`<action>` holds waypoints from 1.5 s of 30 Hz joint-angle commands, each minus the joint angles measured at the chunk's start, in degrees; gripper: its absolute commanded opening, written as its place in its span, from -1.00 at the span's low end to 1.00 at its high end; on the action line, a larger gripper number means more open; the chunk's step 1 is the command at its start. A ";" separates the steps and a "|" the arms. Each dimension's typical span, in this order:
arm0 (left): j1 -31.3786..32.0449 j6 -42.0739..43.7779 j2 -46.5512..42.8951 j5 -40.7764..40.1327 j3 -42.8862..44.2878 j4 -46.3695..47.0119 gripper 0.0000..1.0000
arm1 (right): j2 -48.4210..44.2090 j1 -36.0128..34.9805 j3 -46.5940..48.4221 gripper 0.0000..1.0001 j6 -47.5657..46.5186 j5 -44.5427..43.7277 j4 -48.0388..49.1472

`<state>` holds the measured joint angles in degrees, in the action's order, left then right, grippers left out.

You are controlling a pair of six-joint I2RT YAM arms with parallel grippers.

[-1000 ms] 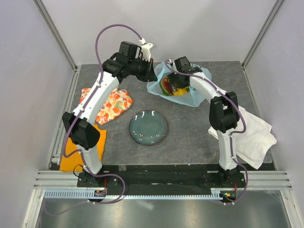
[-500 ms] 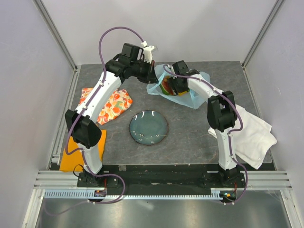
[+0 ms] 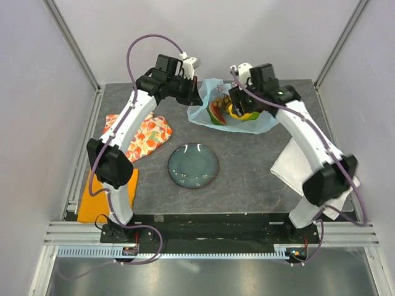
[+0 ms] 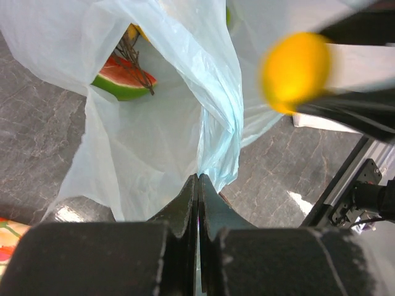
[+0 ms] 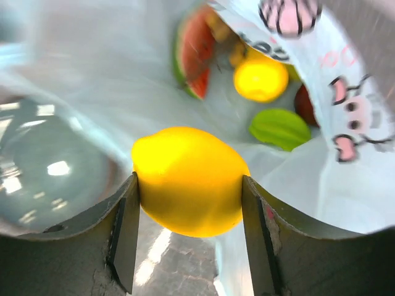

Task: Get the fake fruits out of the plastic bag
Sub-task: Take out the fake fruit from the plastic bag, then place the fake fruit on the plate.

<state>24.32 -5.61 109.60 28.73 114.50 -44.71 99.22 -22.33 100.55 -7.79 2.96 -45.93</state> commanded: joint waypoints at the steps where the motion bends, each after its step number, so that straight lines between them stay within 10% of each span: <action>1: -0.67 -1.95 1.31 2.21 3.80 2.43 -0.97 | -10.43 -1.49 -5.61 -0.68 -1.96 11.34 -0.13; 18: -7.00 -3.45 3.95 16.18 3.89 3.75 -0.97 | -8.44 -29.51 -21.09 -0.68 -18.29 15.59 14.63; 40: -8.06 -3.01 -0.35 15.74 -1.99 4.02 -0.97 | 14.16 -31.90 -13.63 -0.62 -26.04 13.39 21.58; 45: -8.06 -3.01 -1.06 16.09 -3.14 4.10 -0.97 | 14.78 -31.90 -14.42 0.05 -25.96 13.29 23.78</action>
<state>16.47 -7.27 112.31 42.72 112.05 -41.82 113.47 -53.89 86.28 -32.42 15.97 -25.69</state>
